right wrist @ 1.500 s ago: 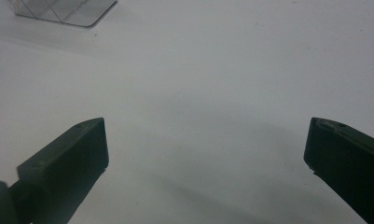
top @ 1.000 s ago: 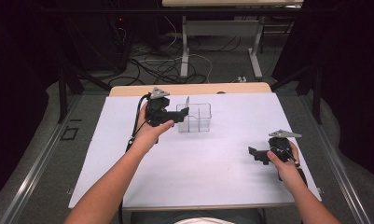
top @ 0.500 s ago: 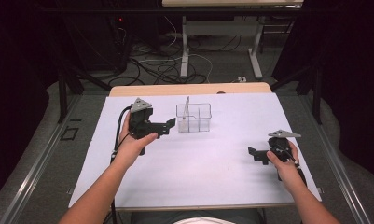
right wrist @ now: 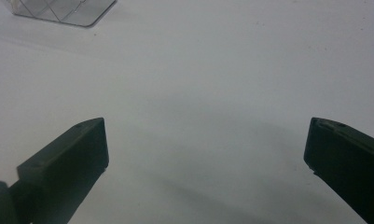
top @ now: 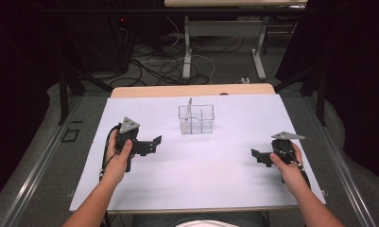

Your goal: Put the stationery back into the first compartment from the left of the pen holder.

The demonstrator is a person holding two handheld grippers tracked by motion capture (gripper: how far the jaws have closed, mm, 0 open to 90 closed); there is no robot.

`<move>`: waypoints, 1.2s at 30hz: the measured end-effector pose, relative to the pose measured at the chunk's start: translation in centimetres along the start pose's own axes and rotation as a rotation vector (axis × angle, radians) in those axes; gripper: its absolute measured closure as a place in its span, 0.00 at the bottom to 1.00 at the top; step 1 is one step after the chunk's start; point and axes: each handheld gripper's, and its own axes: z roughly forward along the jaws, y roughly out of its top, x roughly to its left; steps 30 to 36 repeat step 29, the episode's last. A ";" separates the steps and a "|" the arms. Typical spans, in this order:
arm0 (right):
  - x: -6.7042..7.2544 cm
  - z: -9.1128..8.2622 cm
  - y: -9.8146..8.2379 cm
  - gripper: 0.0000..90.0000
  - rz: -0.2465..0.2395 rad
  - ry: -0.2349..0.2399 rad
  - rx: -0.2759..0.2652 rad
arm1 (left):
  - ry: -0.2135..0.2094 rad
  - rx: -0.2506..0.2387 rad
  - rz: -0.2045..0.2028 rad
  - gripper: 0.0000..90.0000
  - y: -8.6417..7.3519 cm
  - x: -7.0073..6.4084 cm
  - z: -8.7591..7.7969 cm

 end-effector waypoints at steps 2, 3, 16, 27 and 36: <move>0.1 0.0 0.0 0.00 0.003 0.001 0.000 | 0.004 0.012 -0.003 0.00 -0.6 0.2 0.2; 0.1 0.0 0.0 0.00 -0.001 0.003 0.001 | 0.006 0.013 -0.002 0.00 -0.9 0.3 0.3; -0.2 -0.1 0.0 0.00 -0.013 -0.007 0.002 | 0.074 0.010 -0.047 0.00 -2.9 1.3 1.4; -0.1 -0.1 -0.1 0.00 -0.022 -0.002 0.007 | 0.081 0.047 -0.083 0.00 -3.5 1.8 2.0; -0.2 -0.1 0.0 0.00 -0.022 -0.003 0.004 | 0.083 0.049 -0.097 0.00 -3.5 1.9 2.1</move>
